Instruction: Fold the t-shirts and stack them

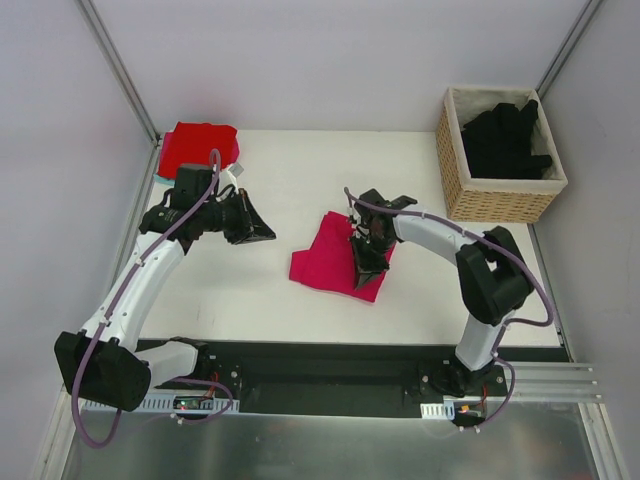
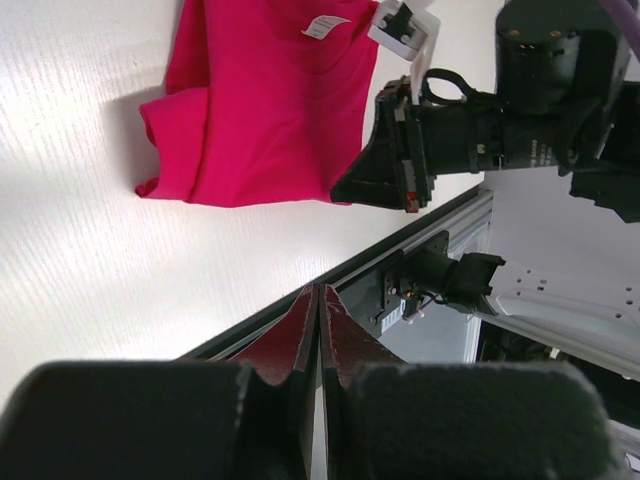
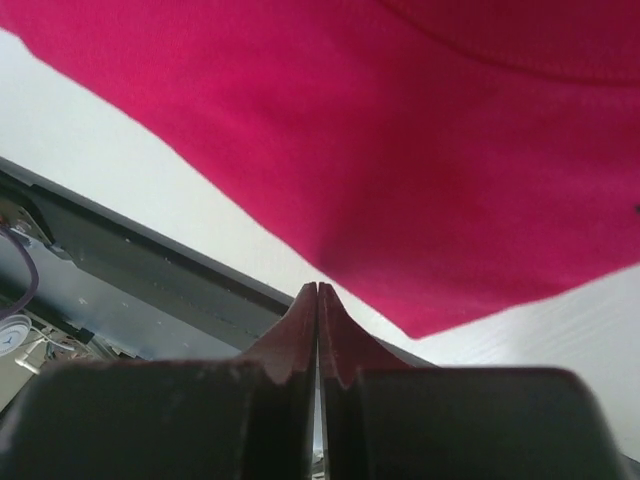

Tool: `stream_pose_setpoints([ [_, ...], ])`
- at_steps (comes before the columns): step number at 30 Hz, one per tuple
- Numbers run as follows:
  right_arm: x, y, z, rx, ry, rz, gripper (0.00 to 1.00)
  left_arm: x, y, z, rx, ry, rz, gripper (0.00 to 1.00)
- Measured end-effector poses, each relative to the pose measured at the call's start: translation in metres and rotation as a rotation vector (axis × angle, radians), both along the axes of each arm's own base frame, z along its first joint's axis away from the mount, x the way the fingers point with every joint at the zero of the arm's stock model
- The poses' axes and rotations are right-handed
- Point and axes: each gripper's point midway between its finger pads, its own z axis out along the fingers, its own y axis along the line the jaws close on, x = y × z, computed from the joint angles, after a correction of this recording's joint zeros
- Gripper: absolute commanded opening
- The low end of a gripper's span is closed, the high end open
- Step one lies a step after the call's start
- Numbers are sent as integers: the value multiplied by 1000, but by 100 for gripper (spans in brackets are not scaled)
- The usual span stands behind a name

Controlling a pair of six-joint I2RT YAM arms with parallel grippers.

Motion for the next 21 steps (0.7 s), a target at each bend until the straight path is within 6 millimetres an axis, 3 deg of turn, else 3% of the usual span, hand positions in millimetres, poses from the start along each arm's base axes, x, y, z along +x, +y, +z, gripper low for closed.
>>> stream_pose_setpoints([
  [10, 5, -1, -29, -100, 66, 46, 1, 0, 0, 1, 0, -3, 1, 0],
  [21, 35, 5, -39, -173, 50, 117, 1, 2, 2, 1, 12, -9, 14, 0],
])
